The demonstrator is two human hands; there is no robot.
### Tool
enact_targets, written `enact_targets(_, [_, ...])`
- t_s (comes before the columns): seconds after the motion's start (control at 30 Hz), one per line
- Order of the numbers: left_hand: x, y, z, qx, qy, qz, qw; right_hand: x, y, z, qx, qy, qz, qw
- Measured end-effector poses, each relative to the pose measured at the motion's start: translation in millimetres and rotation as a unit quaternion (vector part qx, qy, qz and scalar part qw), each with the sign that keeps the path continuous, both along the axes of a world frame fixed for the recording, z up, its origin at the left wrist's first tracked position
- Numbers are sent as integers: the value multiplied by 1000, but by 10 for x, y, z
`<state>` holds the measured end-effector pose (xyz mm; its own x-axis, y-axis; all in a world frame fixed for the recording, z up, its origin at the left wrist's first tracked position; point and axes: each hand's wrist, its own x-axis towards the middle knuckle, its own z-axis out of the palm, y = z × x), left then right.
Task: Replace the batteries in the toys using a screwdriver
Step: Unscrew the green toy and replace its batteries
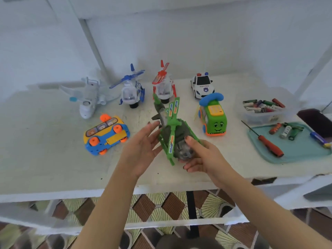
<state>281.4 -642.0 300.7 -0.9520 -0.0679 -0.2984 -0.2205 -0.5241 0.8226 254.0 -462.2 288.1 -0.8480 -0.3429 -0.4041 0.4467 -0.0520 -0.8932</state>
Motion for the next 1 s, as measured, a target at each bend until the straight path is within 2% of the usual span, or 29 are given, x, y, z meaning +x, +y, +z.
enact_targets(0.2, [-362,-162,-110,-66,5,-25,997,-108,-374,-52,-17,-26,-83,996])
enact_targets(0.53, [-610,-338,-224,-178,49,-74,980,-272,-594,-99,-38,-41,-83,995])
enact_targets(0.87, [-728,-383,-213,-187,53,-79,978,-385,-677,-106,-27,-41,-98,994])
enact_targets(0.93, [-718,-381,-208,-195,50,-80,976,-373,-662,-68,9,-47,-90,995])
enact_targets(1.0, [-685,-364,-197,-213,42,-70,974,-347,-618,-39,101,-14,-101,990])
